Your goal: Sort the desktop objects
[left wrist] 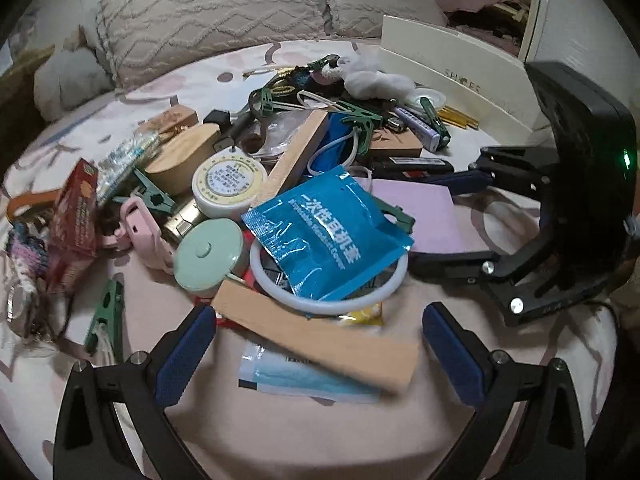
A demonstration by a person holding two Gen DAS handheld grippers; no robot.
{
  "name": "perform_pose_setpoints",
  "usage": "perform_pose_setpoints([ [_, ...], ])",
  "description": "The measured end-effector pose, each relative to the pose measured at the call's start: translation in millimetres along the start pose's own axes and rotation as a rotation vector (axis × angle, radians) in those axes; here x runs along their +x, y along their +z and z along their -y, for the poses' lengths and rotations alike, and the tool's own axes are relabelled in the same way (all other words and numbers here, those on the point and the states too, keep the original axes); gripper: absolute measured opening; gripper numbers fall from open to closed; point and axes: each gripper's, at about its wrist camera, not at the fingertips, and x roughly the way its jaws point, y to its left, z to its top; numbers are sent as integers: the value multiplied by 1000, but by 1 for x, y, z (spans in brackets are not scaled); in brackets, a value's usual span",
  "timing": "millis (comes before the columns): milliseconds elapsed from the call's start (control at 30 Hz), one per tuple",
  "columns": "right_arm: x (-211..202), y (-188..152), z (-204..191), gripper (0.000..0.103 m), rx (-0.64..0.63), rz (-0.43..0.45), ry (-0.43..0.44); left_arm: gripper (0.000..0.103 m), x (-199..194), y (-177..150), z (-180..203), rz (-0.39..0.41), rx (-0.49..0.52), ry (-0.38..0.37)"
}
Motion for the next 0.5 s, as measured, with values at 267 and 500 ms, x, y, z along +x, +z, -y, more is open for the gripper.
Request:
perform_pose_setpoints([
  [267,-14,-12,-3,69,40,5,20,103,-1,-3,-13,2,-84,-13],
  [500,-33,-32,-3,69,121,16,10,81,-10,-7,-20,22,-150,16],
])
